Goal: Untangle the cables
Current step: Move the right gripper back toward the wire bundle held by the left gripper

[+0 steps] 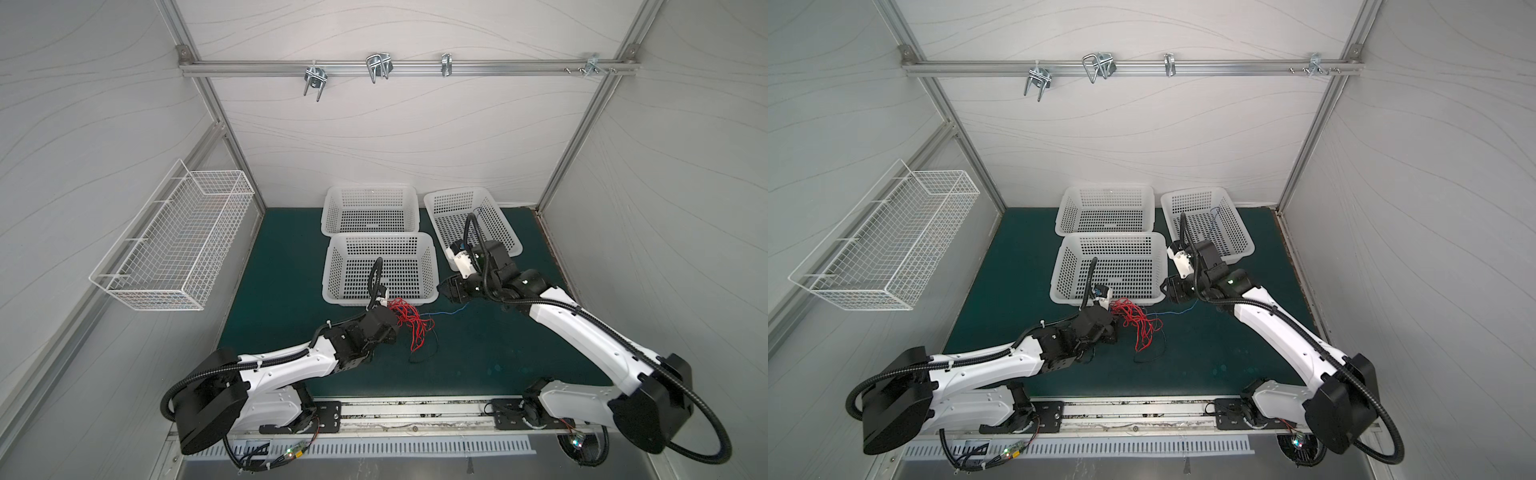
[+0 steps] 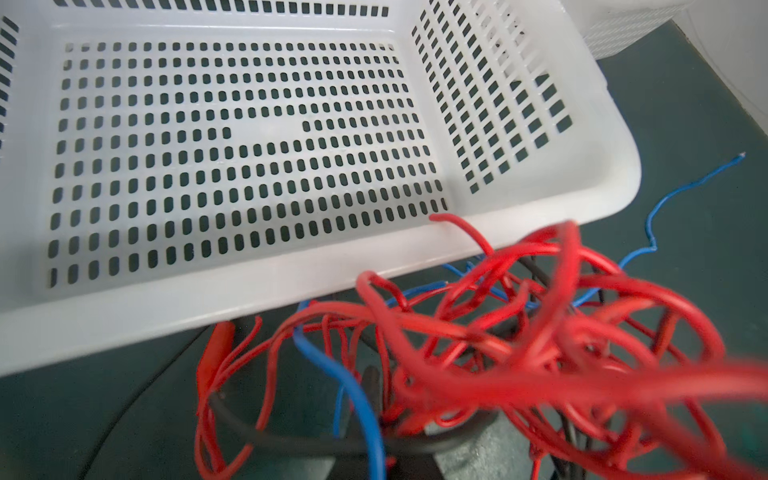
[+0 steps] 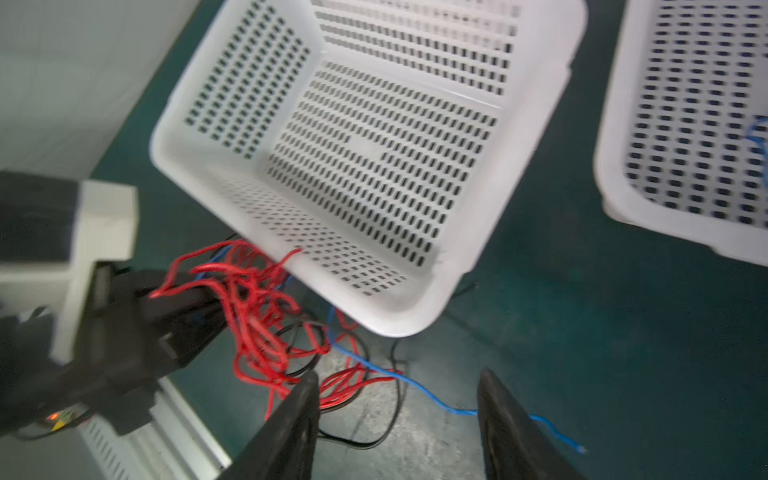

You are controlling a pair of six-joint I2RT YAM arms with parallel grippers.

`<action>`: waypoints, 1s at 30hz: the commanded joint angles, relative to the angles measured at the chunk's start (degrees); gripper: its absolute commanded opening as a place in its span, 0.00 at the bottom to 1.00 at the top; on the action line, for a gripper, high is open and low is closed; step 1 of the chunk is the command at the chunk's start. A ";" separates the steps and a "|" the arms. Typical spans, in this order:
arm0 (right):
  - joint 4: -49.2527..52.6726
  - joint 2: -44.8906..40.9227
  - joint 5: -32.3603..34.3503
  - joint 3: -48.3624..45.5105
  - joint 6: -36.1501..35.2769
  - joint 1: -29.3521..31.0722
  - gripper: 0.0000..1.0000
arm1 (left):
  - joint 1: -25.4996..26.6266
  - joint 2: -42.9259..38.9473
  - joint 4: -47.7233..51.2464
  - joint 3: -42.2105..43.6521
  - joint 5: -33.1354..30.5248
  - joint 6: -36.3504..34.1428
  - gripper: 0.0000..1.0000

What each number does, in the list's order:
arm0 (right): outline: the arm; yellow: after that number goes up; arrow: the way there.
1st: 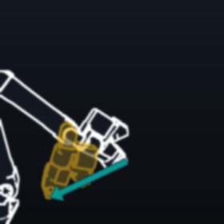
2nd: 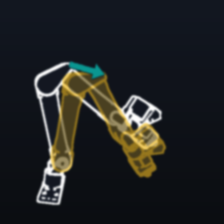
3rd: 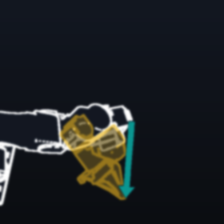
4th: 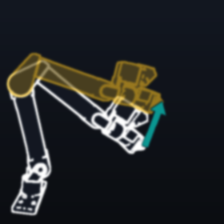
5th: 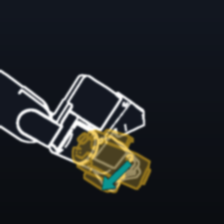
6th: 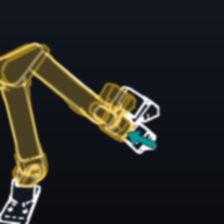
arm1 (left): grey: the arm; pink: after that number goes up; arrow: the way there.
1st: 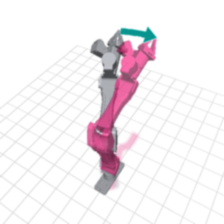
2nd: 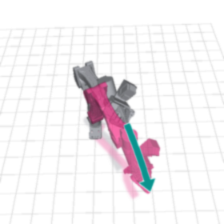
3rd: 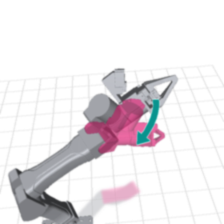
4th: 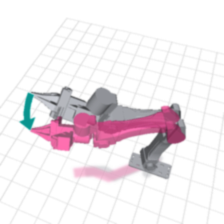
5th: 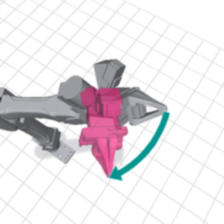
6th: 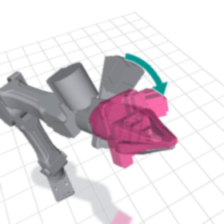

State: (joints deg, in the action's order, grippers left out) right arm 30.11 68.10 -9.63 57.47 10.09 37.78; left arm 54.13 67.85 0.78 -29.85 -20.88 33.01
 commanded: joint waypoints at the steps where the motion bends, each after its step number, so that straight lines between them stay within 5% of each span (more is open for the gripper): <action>1: -3.12 -2.09 -3.31 -2.15 2.13 3.81 0.57 | -0.06 -1.07 -4.23 0.05 1.54 0.37 0.00; 12: -7.64 1.75 5.45 -5.26 8.46 13.22 0.46 | -0.07 -0.71 -6.13 -0.65 4.70 0.82 0.00; 19: -0.23 -1.06 14.77 -5.19 13.73 13.66 0.45 | -0.03 -0.76 -2.86 -1.93 1.94 2.04 0.00; 30: 9.51 -8.82 19.76 -11.69 34.31 12.38 0.46 | -0.08 0.90 -3.51 -2.84 2.87 3.19 0.00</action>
State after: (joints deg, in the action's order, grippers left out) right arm 35.48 61.23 8.40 47.77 35.88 50.85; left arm 54.15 68.01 -0.51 -29.95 -17.76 34.76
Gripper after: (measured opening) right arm 0.457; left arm 0.050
